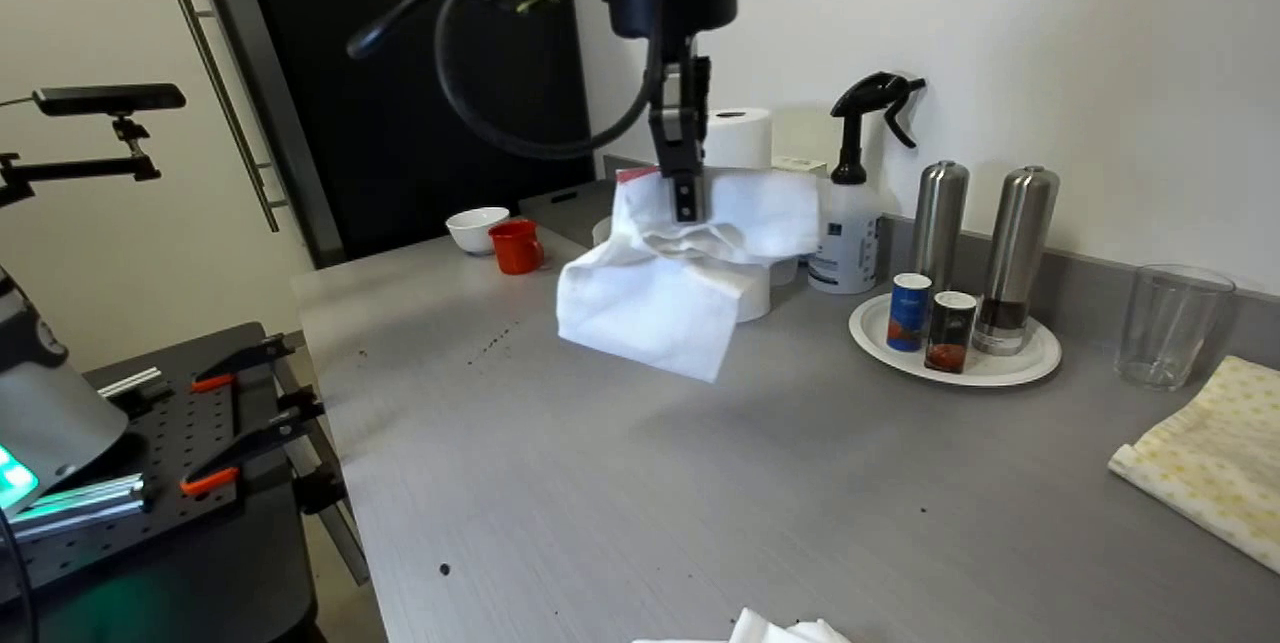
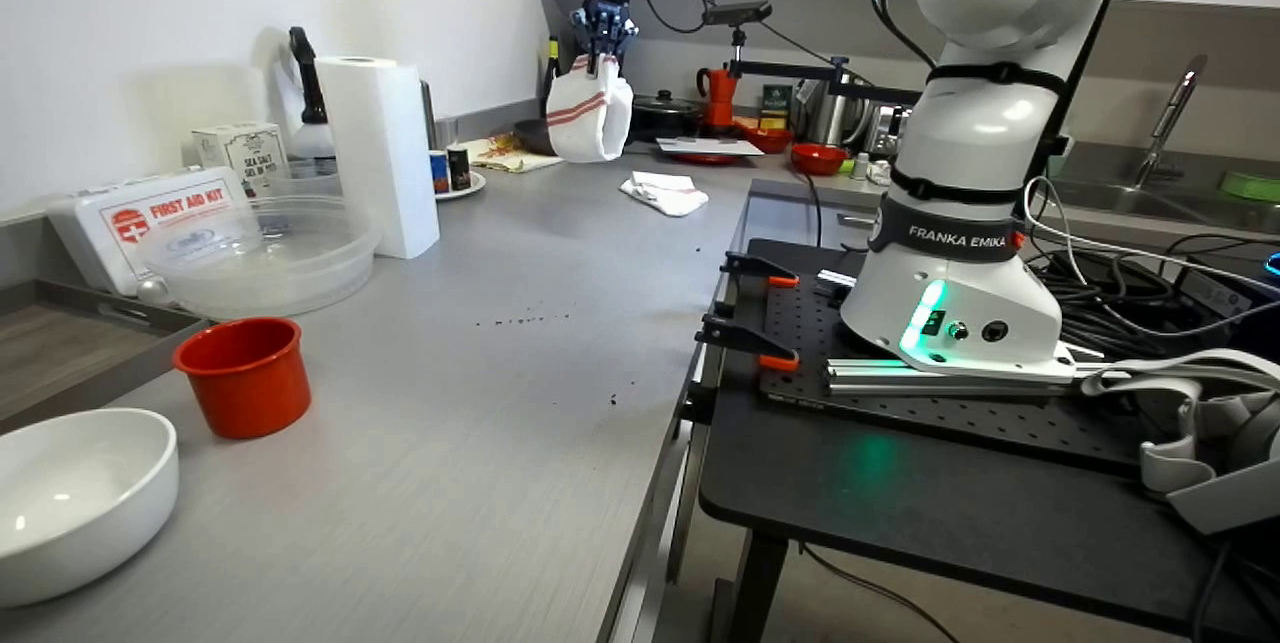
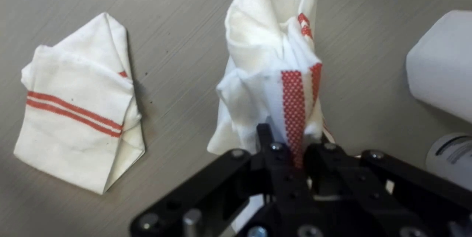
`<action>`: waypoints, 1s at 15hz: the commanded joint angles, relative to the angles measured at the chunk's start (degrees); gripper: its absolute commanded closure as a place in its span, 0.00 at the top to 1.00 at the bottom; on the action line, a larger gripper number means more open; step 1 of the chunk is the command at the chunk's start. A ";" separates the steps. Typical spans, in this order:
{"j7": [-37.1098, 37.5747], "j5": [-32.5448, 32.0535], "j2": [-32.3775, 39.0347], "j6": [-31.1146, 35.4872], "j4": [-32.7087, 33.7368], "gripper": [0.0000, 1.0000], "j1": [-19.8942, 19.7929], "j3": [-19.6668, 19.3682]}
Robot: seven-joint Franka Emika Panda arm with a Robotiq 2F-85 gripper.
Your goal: Use one white and red towel to wipe the left side of the table.
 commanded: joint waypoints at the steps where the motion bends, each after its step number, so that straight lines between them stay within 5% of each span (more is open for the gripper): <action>1: 2.36 -0.03 -11.21 0.93 -13.69 0.03 6.36 -1.52; 8: 13.54 -1.45 -27.05 1.61 -31.87 0.03 16.40 1.70; 15: 25.47 -3.53 -34.05 1.83 -40.34 0.03 22.70 10.03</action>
